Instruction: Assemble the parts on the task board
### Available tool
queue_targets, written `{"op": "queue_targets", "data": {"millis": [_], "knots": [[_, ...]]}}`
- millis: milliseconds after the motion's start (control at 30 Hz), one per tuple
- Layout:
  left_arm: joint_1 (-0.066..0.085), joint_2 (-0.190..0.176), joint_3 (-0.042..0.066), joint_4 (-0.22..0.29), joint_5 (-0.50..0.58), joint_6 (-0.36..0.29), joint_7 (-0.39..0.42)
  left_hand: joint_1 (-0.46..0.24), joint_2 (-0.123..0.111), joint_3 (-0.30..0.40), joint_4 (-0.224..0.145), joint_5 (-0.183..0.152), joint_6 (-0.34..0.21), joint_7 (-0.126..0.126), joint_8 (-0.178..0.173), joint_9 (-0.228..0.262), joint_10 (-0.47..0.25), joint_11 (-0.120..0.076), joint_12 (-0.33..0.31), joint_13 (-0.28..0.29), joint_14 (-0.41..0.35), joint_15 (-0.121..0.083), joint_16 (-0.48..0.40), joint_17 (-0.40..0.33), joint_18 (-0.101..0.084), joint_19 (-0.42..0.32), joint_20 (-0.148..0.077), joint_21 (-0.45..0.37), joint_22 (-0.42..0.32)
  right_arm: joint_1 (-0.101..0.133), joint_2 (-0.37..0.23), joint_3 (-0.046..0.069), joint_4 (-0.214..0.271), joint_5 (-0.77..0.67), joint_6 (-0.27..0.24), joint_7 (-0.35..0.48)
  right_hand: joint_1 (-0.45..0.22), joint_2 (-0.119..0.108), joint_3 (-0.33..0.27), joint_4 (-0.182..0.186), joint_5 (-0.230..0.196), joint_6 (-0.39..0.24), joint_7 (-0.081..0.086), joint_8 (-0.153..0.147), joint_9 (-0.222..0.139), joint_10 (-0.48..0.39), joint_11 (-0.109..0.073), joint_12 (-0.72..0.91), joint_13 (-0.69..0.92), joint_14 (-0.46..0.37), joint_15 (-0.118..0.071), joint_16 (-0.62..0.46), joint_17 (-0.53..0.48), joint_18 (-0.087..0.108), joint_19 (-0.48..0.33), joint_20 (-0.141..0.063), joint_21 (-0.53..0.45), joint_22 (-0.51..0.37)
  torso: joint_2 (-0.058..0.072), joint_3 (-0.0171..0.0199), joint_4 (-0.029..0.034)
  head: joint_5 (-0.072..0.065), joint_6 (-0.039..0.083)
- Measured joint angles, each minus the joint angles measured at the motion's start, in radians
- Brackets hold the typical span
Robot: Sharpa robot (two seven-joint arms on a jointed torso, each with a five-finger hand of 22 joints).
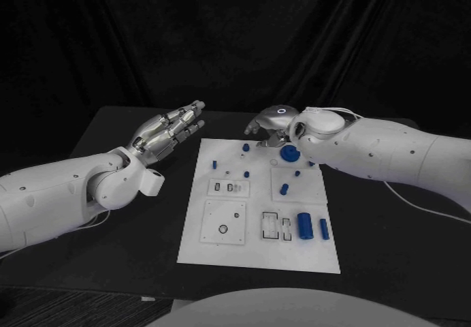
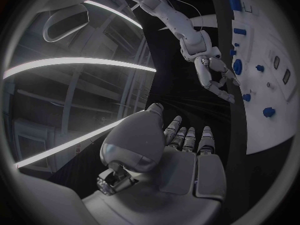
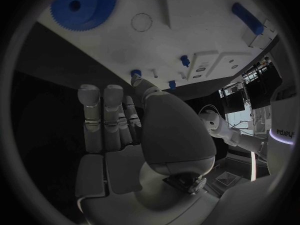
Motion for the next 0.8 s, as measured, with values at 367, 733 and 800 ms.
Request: {"op": "queue_targets", "data": {"millis": [367,733,800], "knots": [[0.0,-0.004,0.0,-0.001,0.0,0.0,0.0,0.0,0.0,0.001,-0.001,0.0,0.0,0.0,0.0,0.0,0.0,0.0,0.0,0.0,0.0,0.0,0.0,0.0,0.0,0.0,0.0,0.0,0.0,0.074,-0.248,0.001,0.266,0.011,-0.017,-0.028,0.017,0.029,0.025,0.003,0.044,0.099,0.037,0.02,0.007,0.123,-0.01,0.073,0.011,-0.055,-0.006,-0.113,-0.142,0.016,-0.053,-0.005,-0.108,-0.063,-0.004,-0.0015,-0.0051,0.004,0.007],[-0.002,-0.005,0.0,-0.001,0.0,0.0,0.0,0.0,0.0,0.017,-0.005,0.012,0.004,0.004,0.004,0.0,-0.003,0.004,0.0,0.001,0.001,0.006,0.0,0.001,0.0,0.0,0.007,0.0,0.0,0.028,-0.323,0.0,0.277,0.016,0.042,-0.08,-0.076,0.016,-0.038,0.074,-0.016,0.158,0.037,-0.006,0.008,0.252,-0.099,0.901,0.723,0.021,-0.04,-0.036,0.024,0.039,-0.041,-0.034,-0.217,-0.097,-0.013,-0.007,-0.0141,0.019,0.009],[-0.004,-0.004,0.0,-0.001,0.0,0.0,0.001,0.0,0.0,0.017,-0.005,0.012,0.004,0.004,0.004,0.0,-0.003,0.004,0.0,0.001,0.0,0.007,0.0,0.0,0.0,0.0,0.007,0.0,0.0,0.021,-0.323,0.0,0.27,0.016,0.049,-0.085,-0.116,0.022,-0.064,0.1,-0.031,0.151,0.03,-0.01,0.01,0.326,-0.102,1.129,0.985,0.083,-0.044,0.158,0.285,0.019,0.011,-0.038,-0.136,-0.023,-0.015,-0.0082,-0.0159,0.021,0.008]]}}
